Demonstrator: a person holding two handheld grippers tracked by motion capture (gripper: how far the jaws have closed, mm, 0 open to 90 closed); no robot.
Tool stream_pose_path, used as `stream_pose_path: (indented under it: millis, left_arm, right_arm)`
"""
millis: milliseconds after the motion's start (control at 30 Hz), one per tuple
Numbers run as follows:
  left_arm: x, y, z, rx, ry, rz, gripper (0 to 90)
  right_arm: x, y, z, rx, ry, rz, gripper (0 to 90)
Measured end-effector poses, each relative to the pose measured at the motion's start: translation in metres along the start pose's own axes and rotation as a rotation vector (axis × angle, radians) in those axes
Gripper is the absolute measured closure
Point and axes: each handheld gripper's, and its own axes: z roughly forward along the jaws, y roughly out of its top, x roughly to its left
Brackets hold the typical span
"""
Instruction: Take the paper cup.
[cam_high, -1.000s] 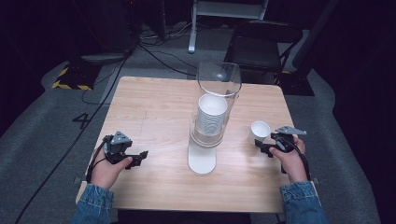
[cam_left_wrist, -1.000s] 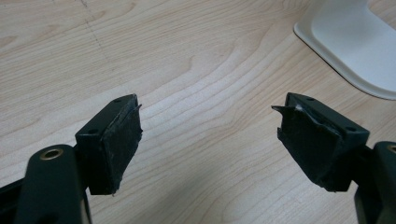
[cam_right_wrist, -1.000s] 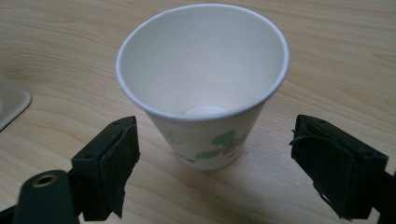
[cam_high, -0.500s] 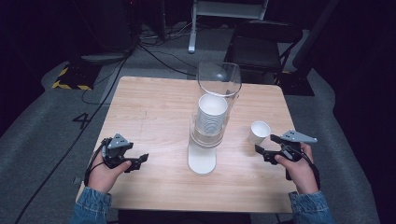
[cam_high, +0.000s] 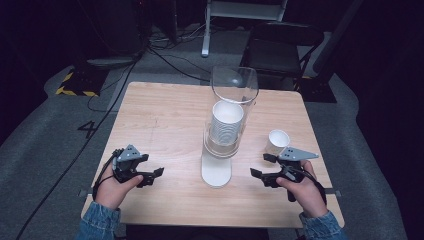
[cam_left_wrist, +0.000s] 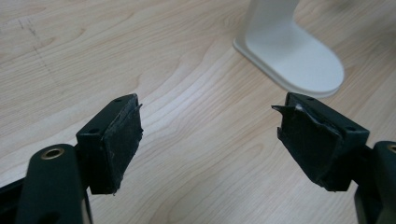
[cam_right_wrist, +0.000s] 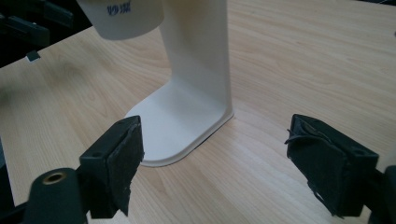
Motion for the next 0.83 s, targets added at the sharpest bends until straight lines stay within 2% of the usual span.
stream_pose_path:
  millis: [33,167,267,367,433,733,833]
  left_arm:
    - [0.001,-0.001,0.001,0.012,0.011,0.025,21.1]
    - [0.004,-0.006,0.006,0.05,0.023,0.041,20.8]
    - [0.006,-0.009,0.009,0.07,0.014,0.013,20.6]
    - [0.008,-0.013,0.011,0.097,0.014,-0.009,19.5]
    - [0.008,-0.014,0.011,0.102,0.02,-0.014,19.5]
    - [0.008,-0.014,0.012,0.11,0.013,-0.011,19.0]
    - [0.008,-0.014,0.012,0.119,0.014,-0.003,18.7]
  right_arm:
    - [0.001,-0.002,0.004,0.006,-0.002,-0.007,20.1]
    - [0.006,-0.006,0.014,0.029,0.012,-0.018,21.0]
    - [0.012,-0.009,0.02,0.038,0.018,-0.028,24.0]
    - [0.017,-0.013,0.03,0.044,-0.009,-0.054,26.7]
    - [0.019,-0.016,0.036,0.05,-0.015,-0.051,26.2]
    - [0.019,-0.025,0.048,0.082,-0.021,-0.06,23.9]
    - [0.018,-0.026,0.049,0.076,-0.02,-0.064,26.7]
